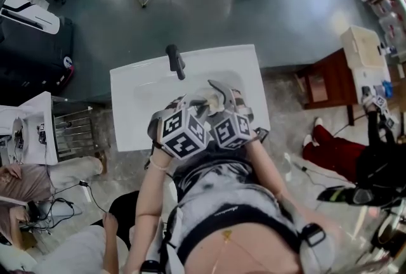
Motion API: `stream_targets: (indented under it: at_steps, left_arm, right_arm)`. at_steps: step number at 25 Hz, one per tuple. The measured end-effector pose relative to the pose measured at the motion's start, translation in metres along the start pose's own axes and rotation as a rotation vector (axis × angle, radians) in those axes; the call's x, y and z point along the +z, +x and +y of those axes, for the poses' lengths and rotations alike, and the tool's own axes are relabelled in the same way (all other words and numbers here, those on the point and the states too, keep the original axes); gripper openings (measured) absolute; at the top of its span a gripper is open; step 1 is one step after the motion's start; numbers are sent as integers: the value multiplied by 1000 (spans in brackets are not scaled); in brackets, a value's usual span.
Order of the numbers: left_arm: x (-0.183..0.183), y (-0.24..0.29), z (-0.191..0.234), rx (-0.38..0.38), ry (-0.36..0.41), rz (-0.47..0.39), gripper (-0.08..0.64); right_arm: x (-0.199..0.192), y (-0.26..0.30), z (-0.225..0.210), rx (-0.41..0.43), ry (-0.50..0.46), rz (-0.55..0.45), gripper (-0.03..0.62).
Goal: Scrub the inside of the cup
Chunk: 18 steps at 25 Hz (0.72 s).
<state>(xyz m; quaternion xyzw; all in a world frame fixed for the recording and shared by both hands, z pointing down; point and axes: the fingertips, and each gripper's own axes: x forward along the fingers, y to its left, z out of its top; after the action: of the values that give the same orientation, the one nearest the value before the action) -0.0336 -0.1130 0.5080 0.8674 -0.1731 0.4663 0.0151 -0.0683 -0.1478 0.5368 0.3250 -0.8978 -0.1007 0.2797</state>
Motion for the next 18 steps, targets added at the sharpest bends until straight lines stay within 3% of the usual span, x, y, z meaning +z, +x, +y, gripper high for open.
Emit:
stream_targets:
  at_steps: [5, 8, 10, 12, 15, 18]
  left_arm:
    - [3, -8, -13, -148, -128, -80, 32]
    - [11, -14, -10, -171, -190, -160, 32]
    - [16, -18, -2, -134, -230, -210, 32]
    - [16, -20, 12, -51, -271, -238, 32]
    - [9, -21, 33, 88, -314, -233, 32]
    - [4, -23, 39, 151, -315, -207, 34]
  right_arm:
    - [1, 2, 5, 16, -12, 4, 397]
    - [1, 1, 4, 17, -8, 0, 397]
    - [1, 0, 5, 20, -12, -1, 397]
    - [3, 0, 7, 24, -17, -2, 397]
    - [6, 2, 10, 33, -13, -7, 397]
    - [8, 2, 7, 28, -2, 0, 397]
